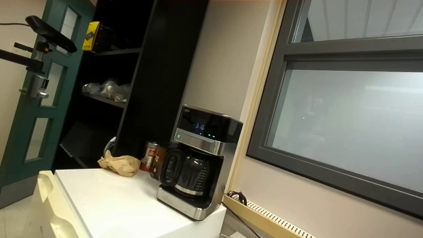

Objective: Press some buttons on the coffee maker

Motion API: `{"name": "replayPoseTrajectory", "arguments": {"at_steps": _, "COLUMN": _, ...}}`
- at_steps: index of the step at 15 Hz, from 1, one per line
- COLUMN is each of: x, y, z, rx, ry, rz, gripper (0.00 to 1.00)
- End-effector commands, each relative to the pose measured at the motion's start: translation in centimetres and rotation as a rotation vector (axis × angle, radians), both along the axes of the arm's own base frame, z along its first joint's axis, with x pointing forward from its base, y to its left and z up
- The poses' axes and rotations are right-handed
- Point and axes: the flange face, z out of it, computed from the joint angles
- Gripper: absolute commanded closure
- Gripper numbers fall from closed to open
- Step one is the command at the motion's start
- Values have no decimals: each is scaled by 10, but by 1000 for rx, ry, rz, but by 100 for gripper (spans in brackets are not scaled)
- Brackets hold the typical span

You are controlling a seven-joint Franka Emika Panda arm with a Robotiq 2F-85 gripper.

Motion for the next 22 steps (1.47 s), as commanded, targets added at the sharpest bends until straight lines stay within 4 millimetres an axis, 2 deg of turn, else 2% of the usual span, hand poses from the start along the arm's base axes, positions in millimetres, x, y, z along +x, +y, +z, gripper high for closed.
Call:
{"name": "replayPoseTrajectory", "arguments": {"at_steps": 1, "x": 0, "y": 0, "z": 0, "rx": 0, "ry": 1, "rz": 0, "gripper": 0}}
{"name": "replayPoseTrajectory", "arguments": {"at_steps": 5, "x": 9, "y": -4, "z": -12, "rx": -114, "ry": 40, "rz": 58, "gripper": 0}}
{"name": "replayPoseTrajectory", "arguments": {"at_steps": 9, "x": 32, "y": -13, "z": -40, "rx": -240, "ry": 94, "rz": 204, "gripper": 0}}
{"name": "replayPoseTrajectory", "arguments": {"at_steps": 13, "x": 63, "y": -17, "z": -68, "rx": -388, "ry": 75, "rz": 380, "gripper": 0}}
{"name": "replayPoseTrajectory", "arguments": {"at_steps": 14, "x": 71, "y": -18, "z": -76, "rx": -422, "ry": 59, "rz": 429, "gripper": 25}}
{"name": "replayPoseTrajectory", "arguments": {"at_steps": 15, "x": 78, "y": -18, "z": -82, "rx": -450, "ry": 48, "rz": 478, "gripper": 26}}
{"name": "replayPoseTrajectory", "arguments": {"at_steps": 22, "x": 128, "y": -7, "z": -120, "rx": -605, "ry": -133, "rz": 814, "gripper": 79}}
